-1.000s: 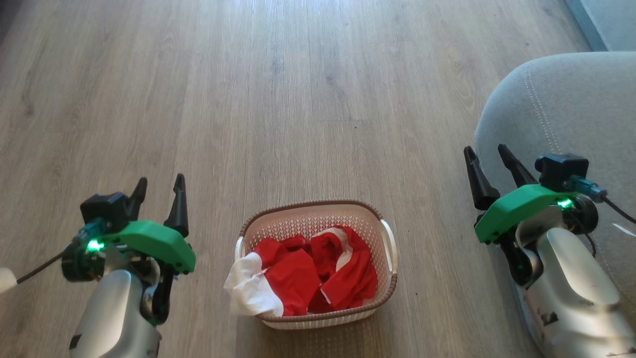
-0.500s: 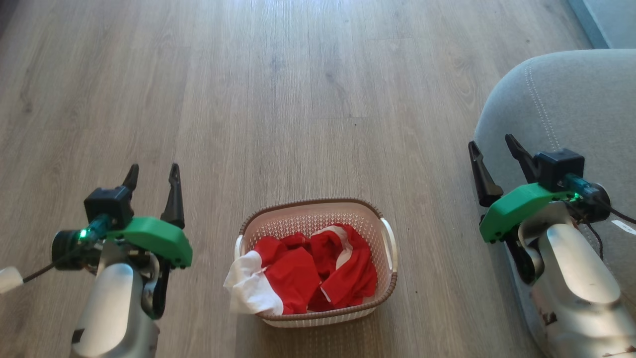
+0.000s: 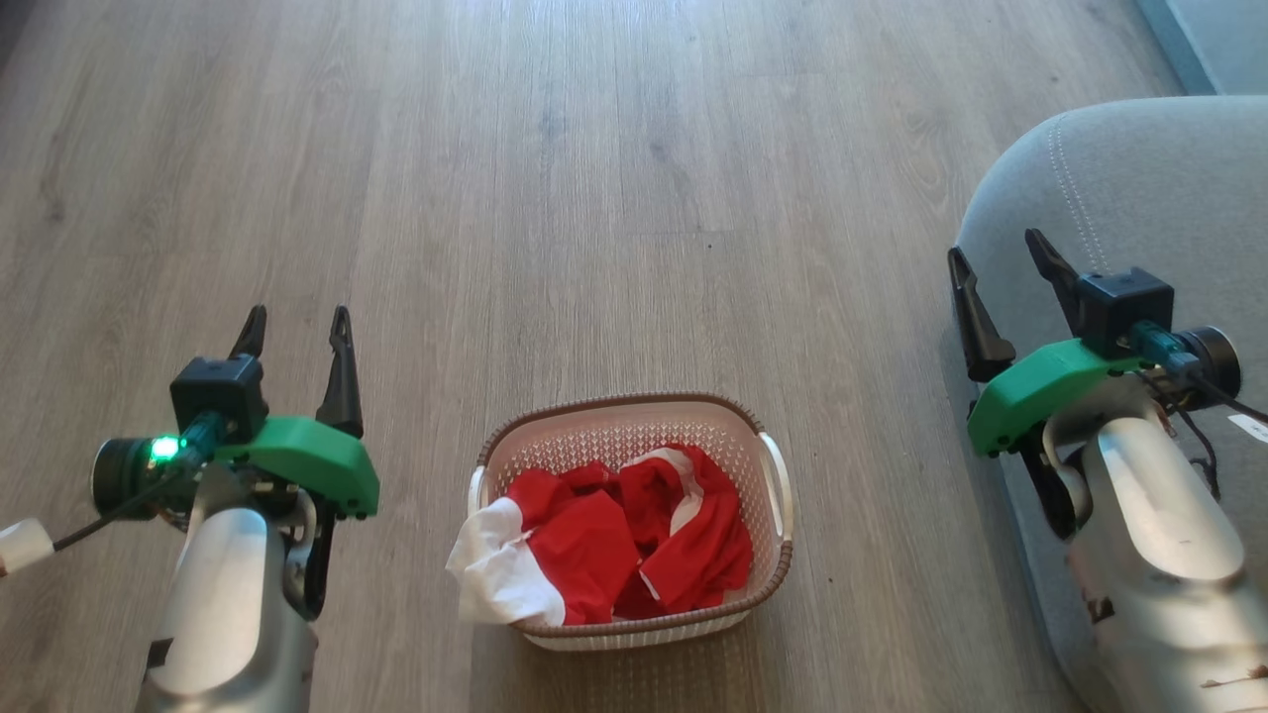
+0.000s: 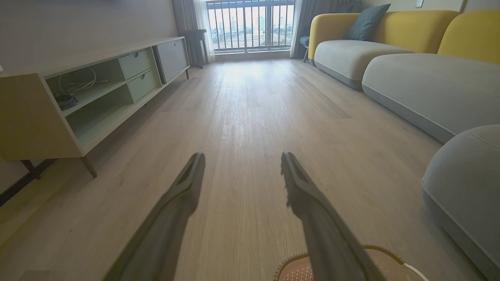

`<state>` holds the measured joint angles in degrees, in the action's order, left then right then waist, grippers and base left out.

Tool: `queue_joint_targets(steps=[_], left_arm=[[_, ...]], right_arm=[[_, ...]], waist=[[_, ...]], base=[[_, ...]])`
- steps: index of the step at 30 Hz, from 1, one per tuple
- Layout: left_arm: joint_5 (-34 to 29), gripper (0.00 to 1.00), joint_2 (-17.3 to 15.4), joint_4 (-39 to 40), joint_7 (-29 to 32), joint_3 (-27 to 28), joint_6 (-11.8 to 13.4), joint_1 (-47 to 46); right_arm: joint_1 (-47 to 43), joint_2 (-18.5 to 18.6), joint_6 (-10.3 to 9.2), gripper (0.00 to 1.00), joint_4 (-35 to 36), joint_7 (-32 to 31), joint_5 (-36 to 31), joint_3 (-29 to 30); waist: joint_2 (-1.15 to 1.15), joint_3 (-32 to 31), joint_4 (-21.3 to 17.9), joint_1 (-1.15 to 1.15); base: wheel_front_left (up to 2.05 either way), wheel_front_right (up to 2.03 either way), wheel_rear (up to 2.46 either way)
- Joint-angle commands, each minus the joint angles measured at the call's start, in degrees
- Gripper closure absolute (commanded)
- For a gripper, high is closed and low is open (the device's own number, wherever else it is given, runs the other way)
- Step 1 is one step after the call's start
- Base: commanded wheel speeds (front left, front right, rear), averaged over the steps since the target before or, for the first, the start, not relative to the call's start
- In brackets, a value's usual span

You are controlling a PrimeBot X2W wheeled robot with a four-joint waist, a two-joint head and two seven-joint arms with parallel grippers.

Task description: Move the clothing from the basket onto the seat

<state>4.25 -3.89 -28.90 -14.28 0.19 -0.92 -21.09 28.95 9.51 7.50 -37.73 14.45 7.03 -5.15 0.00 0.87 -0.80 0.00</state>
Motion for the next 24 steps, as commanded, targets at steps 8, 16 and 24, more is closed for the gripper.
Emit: queue_joint_targets(steps=[8, 16, 24], left_arm=[[-0.6, 0.00, -0.3, 0.9, -0.7, 3.0, -1.0, -3.0], [-0.9, 0.00, 0.1, -0.3, -0.7, 3.5, -1.8, -3.0], [-0.6, 0.00, 0.6, -0.5, -0.7, 3.1, -2.4, -2.6]], right_arm=[[1.8, -0.4, -0.01, 0.00, 2.6, 0.5, -0.6, 0.2], [1.7, -0.5, -0.01, 0.00, 3.4, 0.5, -0.6, 0.8], [2.5, -1.0, -0.01, 0.00, 5.8, 0.5, -0.6, 1.2]], waist=[[0.00, 0.0, -0.1, 0.00], [0.00, 0.2, -0.1, 0.00], [0.00, 3.1, -0.6, 0.00]], base=[[0.00, 0.00, 0.00], [0.00, 0.00, 0.00], [0.00, 0.00, 0.00]])
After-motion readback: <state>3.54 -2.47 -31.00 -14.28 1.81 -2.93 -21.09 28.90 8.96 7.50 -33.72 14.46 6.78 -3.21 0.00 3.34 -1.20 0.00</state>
